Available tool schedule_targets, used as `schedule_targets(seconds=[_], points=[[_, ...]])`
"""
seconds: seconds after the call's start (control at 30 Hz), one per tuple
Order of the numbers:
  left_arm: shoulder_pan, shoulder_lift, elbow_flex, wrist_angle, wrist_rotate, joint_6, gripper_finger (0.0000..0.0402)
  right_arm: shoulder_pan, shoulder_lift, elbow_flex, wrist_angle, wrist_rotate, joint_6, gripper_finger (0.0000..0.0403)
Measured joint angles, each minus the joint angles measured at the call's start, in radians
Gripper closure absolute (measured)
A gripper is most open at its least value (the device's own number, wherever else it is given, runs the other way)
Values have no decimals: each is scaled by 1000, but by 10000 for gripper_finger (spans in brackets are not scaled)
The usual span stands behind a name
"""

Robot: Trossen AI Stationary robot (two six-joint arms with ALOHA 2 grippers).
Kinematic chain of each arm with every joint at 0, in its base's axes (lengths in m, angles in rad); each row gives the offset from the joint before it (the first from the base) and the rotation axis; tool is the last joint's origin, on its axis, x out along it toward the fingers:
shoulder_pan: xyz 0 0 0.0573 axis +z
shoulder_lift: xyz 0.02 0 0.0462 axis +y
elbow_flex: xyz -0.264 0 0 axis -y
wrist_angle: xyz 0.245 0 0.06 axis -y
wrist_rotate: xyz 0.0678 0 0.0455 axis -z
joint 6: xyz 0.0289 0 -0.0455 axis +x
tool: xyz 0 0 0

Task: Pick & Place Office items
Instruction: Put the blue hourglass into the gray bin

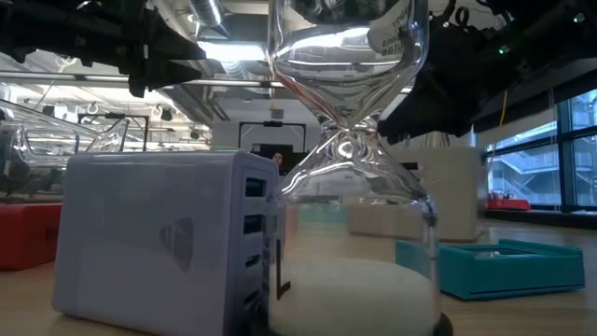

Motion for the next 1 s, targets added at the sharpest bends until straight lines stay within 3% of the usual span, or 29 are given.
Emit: schedule_targets(seconds=[0.3, 0.67, 1.0], points=[[0, 0, 0, 0, 0, 0, 151, 0, -25, 16, -53, 27, -36, 181], [0, 0, 0, -10, 0, 0, 151, 0, -69, 224, -515, 138, -47, 180], [0, 0, 0, -13, 0, 0, 151, 0, -45, 232, -529, 126, 63, 180]])
